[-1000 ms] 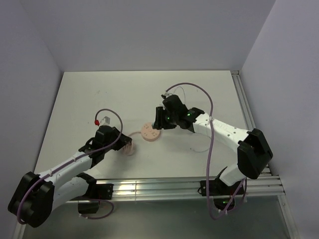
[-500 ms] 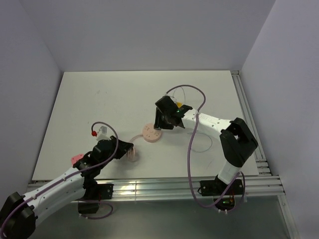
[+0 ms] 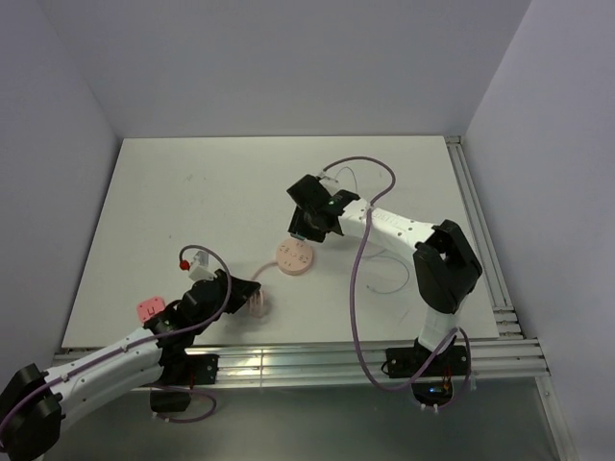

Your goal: Insert the plug

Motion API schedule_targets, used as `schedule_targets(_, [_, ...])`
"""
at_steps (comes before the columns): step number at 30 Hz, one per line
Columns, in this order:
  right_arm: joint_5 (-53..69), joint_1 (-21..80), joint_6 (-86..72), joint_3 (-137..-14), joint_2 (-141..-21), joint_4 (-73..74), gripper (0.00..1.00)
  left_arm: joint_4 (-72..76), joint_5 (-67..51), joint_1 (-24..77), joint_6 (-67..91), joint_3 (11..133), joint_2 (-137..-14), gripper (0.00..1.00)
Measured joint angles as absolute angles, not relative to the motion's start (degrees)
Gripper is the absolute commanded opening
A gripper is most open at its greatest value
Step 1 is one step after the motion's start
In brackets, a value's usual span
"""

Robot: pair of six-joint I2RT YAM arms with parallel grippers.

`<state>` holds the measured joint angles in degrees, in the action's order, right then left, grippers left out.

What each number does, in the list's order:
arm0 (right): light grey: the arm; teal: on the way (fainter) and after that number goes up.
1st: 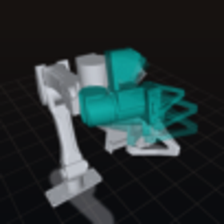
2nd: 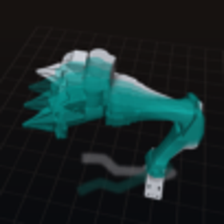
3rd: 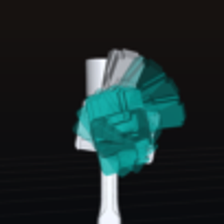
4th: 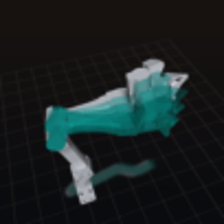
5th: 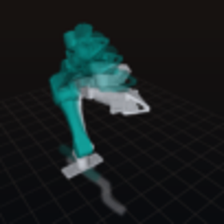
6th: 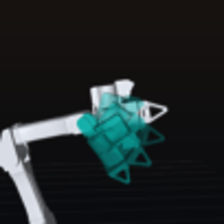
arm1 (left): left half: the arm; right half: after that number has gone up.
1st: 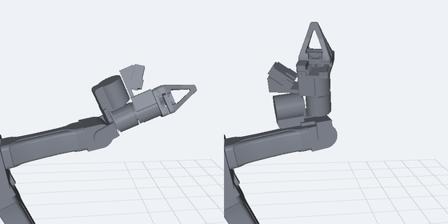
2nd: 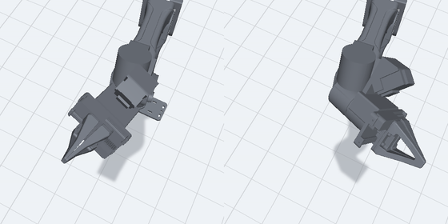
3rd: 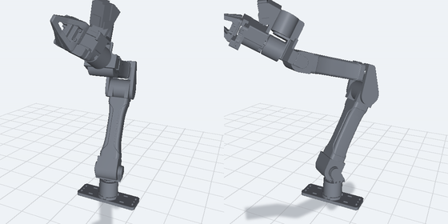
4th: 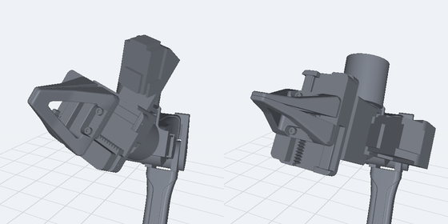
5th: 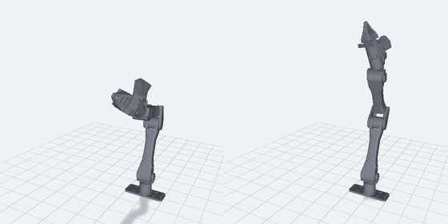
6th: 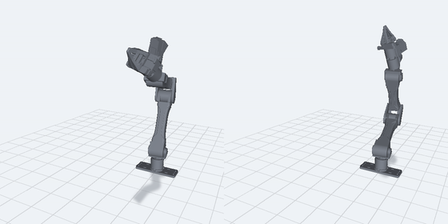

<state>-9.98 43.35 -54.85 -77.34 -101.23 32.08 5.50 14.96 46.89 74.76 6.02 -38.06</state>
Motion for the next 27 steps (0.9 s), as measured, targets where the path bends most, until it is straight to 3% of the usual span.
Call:
schedule_targets(8, [-12.91, 44.51, -58.35, -78.39, -102.35, 36.91, 0.0, 4.45, 15.97, 47.24, 74.76, 4.82, -33.5, 0.13])
schedule_targets(27, [-12.36, 44.64, -63.72, -82.72, -106.41, 42.44, 0.0, 6.26, 16.45, 47.92, 74.72, 4.82, -36.47, 0.11])
